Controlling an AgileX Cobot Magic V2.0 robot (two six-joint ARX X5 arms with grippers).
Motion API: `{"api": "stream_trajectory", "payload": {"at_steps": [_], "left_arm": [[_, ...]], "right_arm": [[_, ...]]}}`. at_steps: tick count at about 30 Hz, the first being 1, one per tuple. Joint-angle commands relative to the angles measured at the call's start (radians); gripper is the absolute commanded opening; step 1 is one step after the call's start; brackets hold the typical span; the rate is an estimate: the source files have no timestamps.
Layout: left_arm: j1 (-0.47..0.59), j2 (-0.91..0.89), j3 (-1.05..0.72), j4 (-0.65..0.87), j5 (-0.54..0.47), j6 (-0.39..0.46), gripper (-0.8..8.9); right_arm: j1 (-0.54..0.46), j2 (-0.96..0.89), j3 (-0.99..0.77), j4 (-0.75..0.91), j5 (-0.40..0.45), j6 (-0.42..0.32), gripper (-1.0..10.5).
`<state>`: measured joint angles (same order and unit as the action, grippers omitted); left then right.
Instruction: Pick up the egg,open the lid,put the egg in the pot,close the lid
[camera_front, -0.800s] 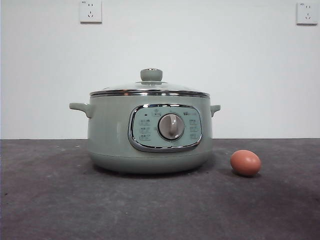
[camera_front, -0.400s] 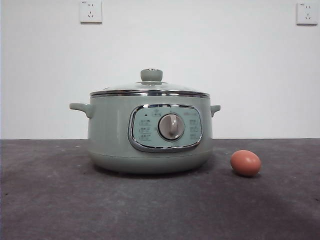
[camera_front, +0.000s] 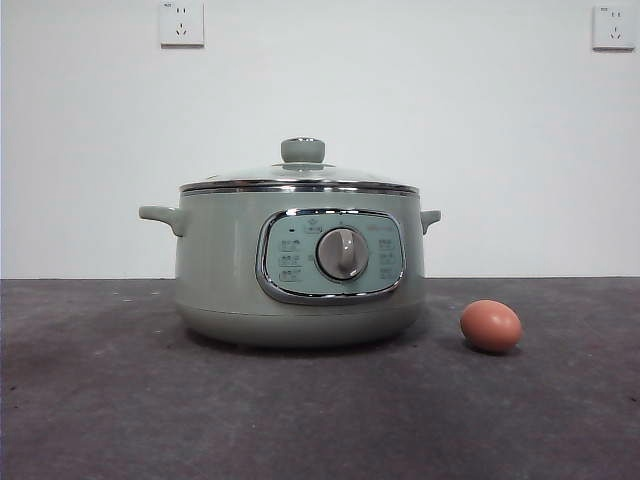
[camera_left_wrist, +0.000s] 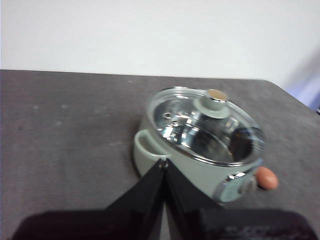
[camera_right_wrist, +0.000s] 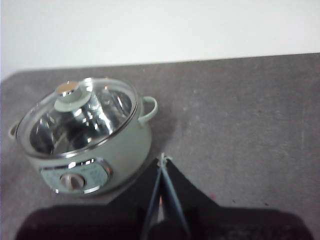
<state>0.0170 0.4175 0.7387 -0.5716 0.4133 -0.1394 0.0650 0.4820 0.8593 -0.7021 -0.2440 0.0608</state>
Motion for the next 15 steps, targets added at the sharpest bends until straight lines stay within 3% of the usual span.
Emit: {"api": "stream_trajectory", "payload": {"at_steps": [1,7,15], "left_arm": [[0.002,0.041,0.072,-0.067,0.032,0.062,-0.07],[0.001,0.107,0.187,-0.188,0.040,0.123,-0.07],[-0.011,0.135,0.216,-0.203,0.040,0.125,0.00]], "right_arm": [[0.000,0.049,0.082,-0.093,-0.004,-0.081,-0.1],[0.000,0.120,0.189,-0.218,-0.005,-0.146,-0.1],[0.000,0.130,0.201,-0.227,-0.016,-0.151,0.0]]}}
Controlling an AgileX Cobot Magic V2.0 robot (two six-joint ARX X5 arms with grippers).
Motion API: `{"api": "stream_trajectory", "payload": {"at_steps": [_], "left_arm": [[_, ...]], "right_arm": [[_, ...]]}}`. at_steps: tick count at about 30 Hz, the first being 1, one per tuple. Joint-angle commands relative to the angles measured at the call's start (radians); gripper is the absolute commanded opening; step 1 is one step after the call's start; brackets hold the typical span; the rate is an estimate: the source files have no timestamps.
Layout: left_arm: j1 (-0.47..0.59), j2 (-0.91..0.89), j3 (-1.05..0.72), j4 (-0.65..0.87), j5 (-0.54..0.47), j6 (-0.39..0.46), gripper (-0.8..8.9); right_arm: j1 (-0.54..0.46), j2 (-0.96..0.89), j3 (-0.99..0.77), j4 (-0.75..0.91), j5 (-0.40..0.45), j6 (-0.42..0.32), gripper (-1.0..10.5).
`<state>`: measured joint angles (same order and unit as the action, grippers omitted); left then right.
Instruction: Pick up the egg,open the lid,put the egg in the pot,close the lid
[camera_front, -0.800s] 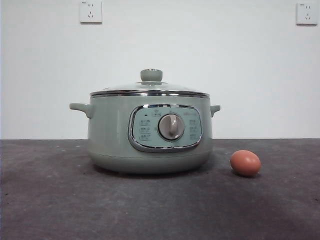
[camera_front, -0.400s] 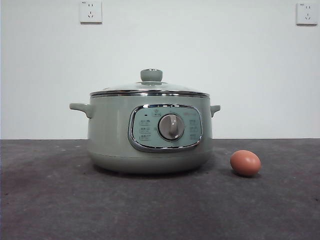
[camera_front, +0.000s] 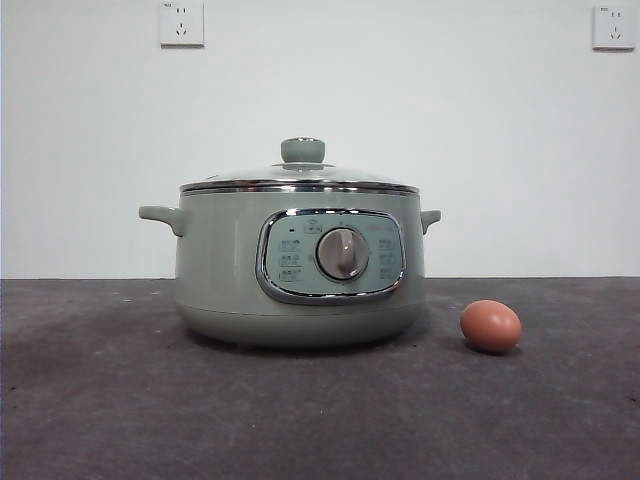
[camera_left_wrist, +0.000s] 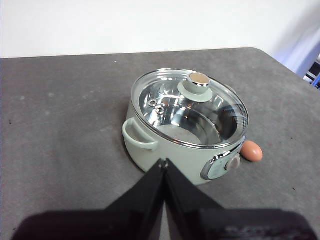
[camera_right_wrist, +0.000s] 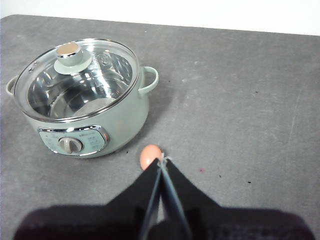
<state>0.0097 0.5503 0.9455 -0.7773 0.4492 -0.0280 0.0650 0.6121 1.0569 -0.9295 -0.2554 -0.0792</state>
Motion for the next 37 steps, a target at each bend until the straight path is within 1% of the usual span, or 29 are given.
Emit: {"api": "stream_trajectory", "payload": {"at_steps": [1,2,3,4,5,8,9,10,11,14,22,27,32,37], "left_arm": [[-0.004,0.005,0.012,0.003,0.004,0.014,0.01],[-0.004,0.006,0.014,0.004,0.004,0.014,0.03],[-0.004,0.009,0.016,0.005,0.004,0.014,0.28],[-0.004,0.010,0.018,0.005,0.004,0.014,0.96],[-0.004,0.011,0.019,0.005,0.005,0.014,1.84],[-0.004,0.013,0.019,0.007,0.004,0.013,5.82],[-0.004,0.015,0.019,0.008,0.004,0.013,6.67],[-0.005,0.015,0.019,0.008,0.004,0.013,6.87],[-0.005,0.016,0.019,0.007,0.004,0.012,6.90],[-0.005,0.019,0.019,0.007,0.004,0.011,6.90],[-0.023,0.040,0.019,0.014,0.004,0.014,6.90],[-0.051,0.089,0.023,0.072,0.006,0.014,6.90],[-0.106,0.187,0.061,0.130,0.030,0.014,6.90],[-0.184,0.367,0.168,0.159,0.020,0.046,6.89]], "right_arm": [[0.000,0.000,0.003,0.001,-0.004,-0.011,0.0],[0.000,0.000,0.003,0.001,-0.005,-0.011,0.1],[0.000,0.000,0.003,0.001,-0.007,-0.011,0.2],[0.000,0.000,0.003,0.002,-0.007,-0.011,0.7],[0.000,0.000,0.003,0.002,-0.007,-0.011,1.4],[0.000,0.001,0.004,0.001,-0.007,-0.011,4.1],[0.000,0.001,0.004,0.001,-0.007,-0.011,5.1],[0.000,0.001,0.004,0.001,-0.007,-0.010,5.8],[0.000,0.001,0.004,0.001,-0.007,-0.010,6.3],[0.000,0.001,0.004,0.001,-0.007,-0.010,6.6],[0.000,0.007,0.004,0.001,-0.007,-0.010,6.6],[0.000,0.024,0.005,0.001,-0.011,-0.006,6.6],[0.000,0.054,0.005,0.002,-0.041,-0.003,6.6],[0.000,0.087,0.005,0.001,-0.045,-0.003,6.6]]}}
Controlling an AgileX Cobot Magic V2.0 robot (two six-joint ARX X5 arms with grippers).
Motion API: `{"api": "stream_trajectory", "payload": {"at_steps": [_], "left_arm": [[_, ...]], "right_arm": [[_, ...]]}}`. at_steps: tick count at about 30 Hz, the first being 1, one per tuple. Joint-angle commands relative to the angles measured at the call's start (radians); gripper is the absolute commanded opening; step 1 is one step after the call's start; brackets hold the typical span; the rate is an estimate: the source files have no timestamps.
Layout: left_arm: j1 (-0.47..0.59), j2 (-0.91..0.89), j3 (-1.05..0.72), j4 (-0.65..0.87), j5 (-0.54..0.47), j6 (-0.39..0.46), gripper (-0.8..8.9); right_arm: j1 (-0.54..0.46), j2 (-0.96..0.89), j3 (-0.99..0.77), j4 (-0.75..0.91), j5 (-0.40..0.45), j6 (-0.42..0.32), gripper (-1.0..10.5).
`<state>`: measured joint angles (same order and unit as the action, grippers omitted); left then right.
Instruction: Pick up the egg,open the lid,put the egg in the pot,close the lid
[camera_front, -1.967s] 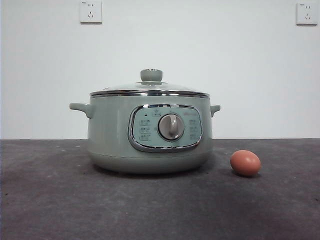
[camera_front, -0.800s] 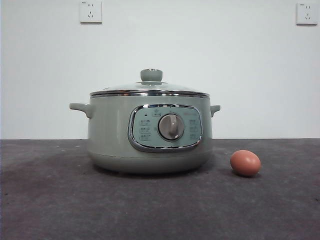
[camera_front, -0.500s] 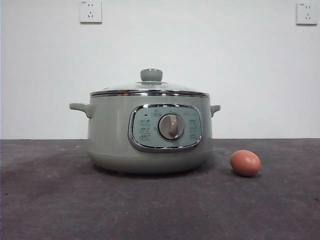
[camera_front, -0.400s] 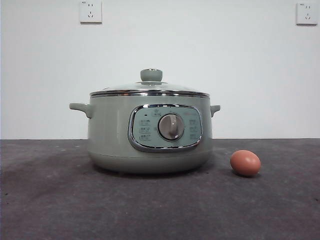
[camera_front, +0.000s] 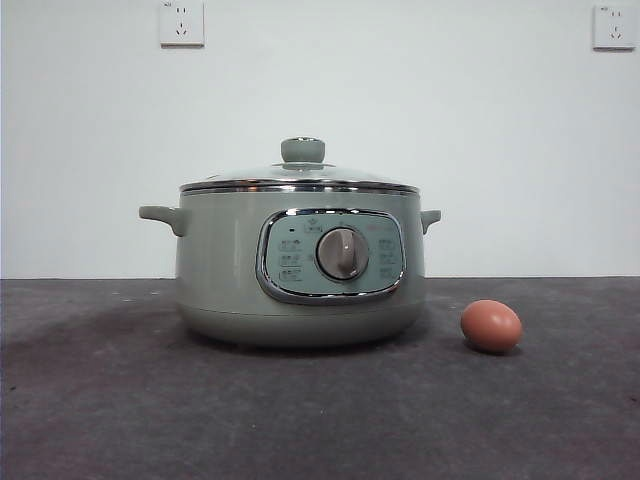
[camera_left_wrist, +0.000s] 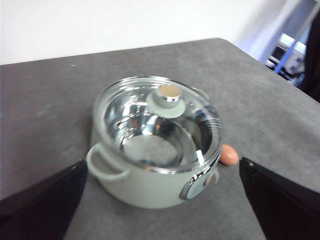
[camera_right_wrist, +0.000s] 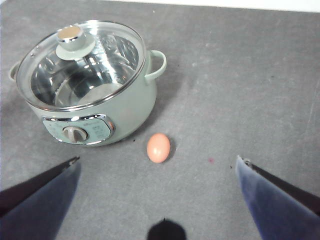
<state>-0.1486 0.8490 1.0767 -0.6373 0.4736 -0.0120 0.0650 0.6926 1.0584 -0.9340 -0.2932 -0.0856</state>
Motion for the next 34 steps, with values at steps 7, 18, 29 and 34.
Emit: {"api": "stream_trajectory", "payload": {"at_steps": [7,18,29,34], "left_arm": [[-0.163,0.417,0.303,0.032,-0.063,0.121,6.89],[-0.335,0.882,0.563,0.053,-0.266,0.228,6.89],[-0.343,0.986,0.563,0.114,-0.268,0.225,6.83],[-0.343,0.986,0.563,0.114,-0.257,0.214,4.62]], "right_arm": [[0.000,0.040,0.003,0.003,-0.007,0.003,6.6],[0.000,0.058,0.003,0.005,-0.006,0.003,6.6],[0.000,0.063,0.003,-0.002,-0.006,0.003,6.6],[0.000,0.075,0.003,-0.006,-0.006,0.003,6.6]]}}
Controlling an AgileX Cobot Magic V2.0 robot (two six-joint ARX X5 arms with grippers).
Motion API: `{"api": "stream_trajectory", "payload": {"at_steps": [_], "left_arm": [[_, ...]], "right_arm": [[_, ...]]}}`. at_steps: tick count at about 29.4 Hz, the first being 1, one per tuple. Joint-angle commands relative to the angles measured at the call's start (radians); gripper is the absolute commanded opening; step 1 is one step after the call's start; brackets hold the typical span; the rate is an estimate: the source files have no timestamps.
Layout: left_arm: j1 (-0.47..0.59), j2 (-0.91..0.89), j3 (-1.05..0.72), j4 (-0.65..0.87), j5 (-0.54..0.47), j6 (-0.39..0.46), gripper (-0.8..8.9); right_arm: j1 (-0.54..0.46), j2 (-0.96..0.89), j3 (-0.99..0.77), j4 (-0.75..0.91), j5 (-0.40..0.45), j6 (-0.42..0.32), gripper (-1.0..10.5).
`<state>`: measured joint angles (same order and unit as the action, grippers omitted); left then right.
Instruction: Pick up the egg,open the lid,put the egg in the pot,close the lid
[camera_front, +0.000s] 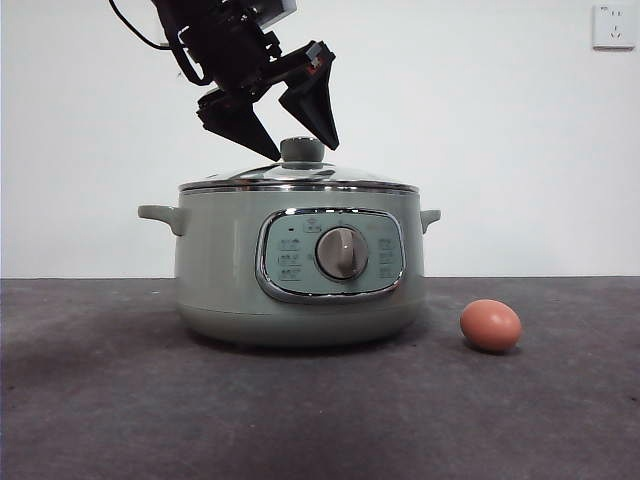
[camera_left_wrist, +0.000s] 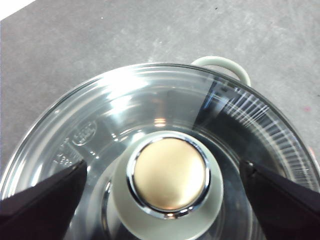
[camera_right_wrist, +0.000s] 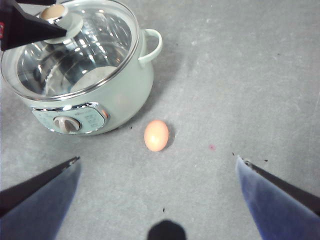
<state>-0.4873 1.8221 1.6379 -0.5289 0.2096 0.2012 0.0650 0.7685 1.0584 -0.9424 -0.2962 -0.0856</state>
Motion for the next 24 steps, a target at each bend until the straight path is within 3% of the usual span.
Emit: {"api": "stream_trajectory", "payload": {"at_steps": [1,10,12,15,21,24], "left_arm": [[-0.005,0.013,0.002,0.006,0.006,0.002,4.62],[-0.005,0.015,0.002,0.005,0.006,-0.015,4.58],[-0.005,0.021,0.002,0.001,0.007,-0.018,3.98],[-0.005,0.039,0.002,-0.006,0.007,-0.040,3.95],[-0.009,0.040,0.002,-0.009,0.006,-0.045,0.11],[-0.009,0.036,0.002,-0.009,0.007,-0.044,-0.08]], "right_arm": [[0.000,0.000,0.003,0.002,-0.003,0.003,6.6],[0.000,0.000,0.003,0.002,-0.003,0.003,6.6],[0.000,0.000,0.003,0.002,-0.003,0.004,6.6],[0.000,0.000,0.003,0.001,-0.003,0.004,6.6],[0.000,0.000,0.003,0.002,-0.003,0.003,6.6],[0.000,0.000,0.003,0.002,-0.003,0.004,6.6]]}}
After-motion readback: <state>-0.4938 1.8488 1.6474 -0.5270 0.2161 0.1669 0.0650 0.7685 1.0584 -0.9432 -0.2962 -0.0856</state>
